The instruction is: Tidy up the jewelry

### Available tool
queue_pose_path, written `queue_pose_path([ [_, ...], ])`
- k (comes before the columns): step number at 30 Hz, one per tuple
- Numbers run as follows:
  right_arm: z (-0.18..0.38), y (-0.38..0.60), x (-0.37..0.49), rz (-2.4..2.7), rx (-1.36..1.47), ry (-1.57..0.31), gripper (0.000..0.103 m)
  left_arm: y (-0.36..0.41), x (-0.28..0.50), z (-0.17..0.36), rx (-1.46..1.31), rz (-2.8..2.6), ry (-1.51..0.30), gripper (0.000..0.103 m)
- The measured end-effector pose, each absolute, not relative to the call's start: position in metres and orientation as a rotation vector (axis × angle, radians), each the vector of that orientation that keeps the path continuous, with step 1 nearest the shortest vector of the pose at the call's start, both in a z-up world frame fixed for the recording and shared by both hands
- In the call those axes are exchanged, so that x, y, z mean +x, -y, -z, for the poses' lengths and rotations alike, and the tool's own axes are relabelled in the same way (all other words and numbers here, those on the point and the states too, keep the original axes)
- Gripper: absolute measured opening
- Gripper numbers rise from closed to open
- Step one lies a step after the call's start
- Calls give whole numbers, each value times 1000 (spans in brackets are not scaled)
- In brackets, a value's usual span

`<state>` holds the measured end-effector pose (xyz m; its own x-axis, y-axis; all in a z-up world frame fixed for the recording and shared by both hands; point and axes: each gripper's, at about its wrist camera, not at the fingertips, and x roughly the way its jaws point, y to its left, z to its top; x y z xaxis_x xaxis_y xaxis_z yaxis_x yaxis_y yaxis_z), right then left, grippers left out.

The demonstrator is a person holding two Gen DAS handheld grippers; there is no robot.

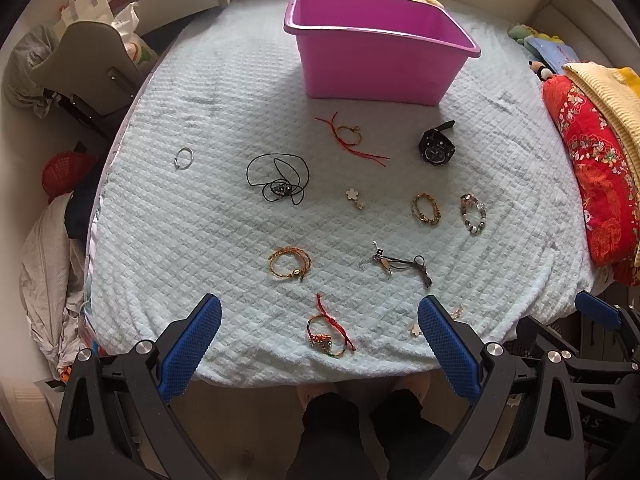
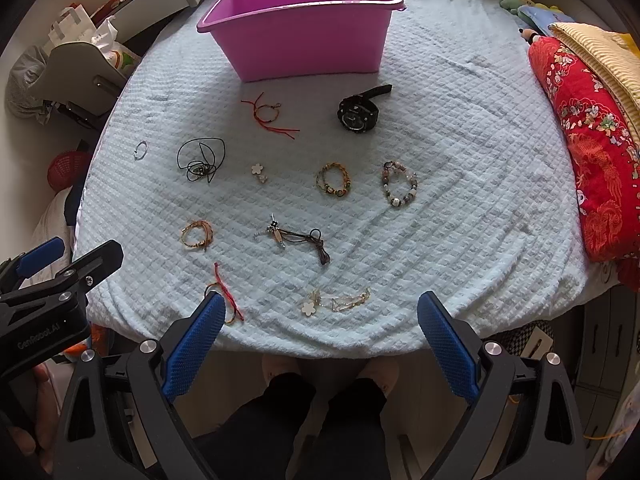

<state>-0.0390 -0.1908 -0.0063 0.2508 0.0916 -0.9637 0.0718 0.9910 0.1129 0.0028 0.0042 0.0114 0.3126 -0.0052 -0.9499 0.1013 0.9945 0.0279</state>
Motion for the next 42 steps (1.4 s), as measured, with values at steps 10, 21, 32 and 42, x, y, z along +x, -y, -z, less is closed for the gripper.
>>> queue_pose_path([
  [10, 5, 193, -37, -9, 144, -1317, 92, -2, 3, -13, 88, 70, -1248, 97],
  [21, 1, 195, -38, -3, 138, -1310, 92, -2, 5, -14, 90, 72, -1247, 97],
  [32, 2, 195, -38, -3, 137, -1311, 92, 0, 5, -15, 91, 73, -1246, 97],
  [42, 2, 194, -39, -1, 130, -1308, 92, 2, 1, -13, 96, 78, -1241, 97],
])
